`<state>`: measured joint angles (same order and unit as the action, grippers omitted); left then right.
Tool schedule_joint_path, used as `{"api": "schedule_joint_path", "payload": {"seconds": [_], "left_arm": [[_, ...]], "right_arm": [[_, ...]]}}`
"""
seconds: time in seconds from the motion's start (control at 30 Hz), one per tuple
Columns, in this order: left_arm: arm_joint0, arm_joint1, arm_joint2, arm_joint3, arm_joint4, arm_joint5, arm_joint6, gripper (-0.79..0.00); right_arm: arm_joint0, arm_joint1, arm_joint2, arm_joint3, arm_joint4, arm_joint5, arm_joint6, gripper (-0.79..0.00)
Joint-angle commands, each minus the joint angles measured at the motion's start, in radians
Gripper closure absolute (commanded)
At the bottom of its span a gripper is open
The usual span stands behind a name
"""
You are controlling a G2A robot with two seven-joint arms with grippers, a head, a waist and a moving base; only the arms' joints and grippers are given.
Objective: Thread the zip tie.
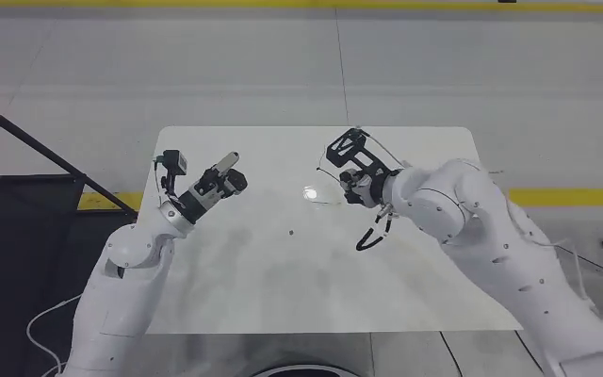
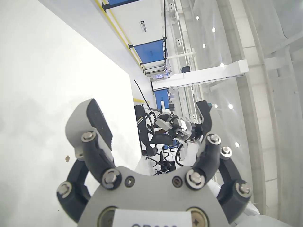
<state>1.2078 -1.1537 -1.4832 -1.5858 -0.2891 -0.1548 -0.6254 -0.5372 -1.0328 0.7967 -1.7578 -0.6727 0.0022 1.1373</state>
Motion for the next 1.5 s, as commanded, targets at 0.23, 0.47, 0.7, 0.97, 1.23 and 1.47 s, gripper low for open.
{"api": "schedule_joint_path", "payload": {"seconds": [0.23,0.47,0.7,0.97,1.23,1.47], "left_arm": [[0.0,0.0,0.0,0.0,0.0,0.0,0.0,-0.785],[0.0,0.0,0.0,0.0,0.0,0.0,0.0,-0.785],[0.0,0.0,0.0,0.0,0.0,0.0,0.0,-0.785],[0.0,0.0,0.0,0.0,0.0,0.0,0.0,-0.785],[0.0,0.0,0.0,0.0,0.0,0.0,0.0,-0.785],[0.0,0.0,0.0,0.0,0.0,0.0,0.0,-0.785]], "right_arm": [[0.0,0.0,0.001,0.0,0.0,-0.001,0.0,0.0],[0.055,-0.028,-0.107,-0.006,-0.145,-0.001,0.103,0.0],[0.212,-0.131,-0.304,0.157,-0.182,0.022,0.261,0.0],[0.312,-0.259,-0.439,0.361,-0.164,0.04,0.302,0.0],[0.352,-0.363,-0.51,0.529,-0.159,0.036,0.327,0.0],[0.368,-0.438,-0.541,0.642,-0.153,0.007,0.338,0.0]]}}
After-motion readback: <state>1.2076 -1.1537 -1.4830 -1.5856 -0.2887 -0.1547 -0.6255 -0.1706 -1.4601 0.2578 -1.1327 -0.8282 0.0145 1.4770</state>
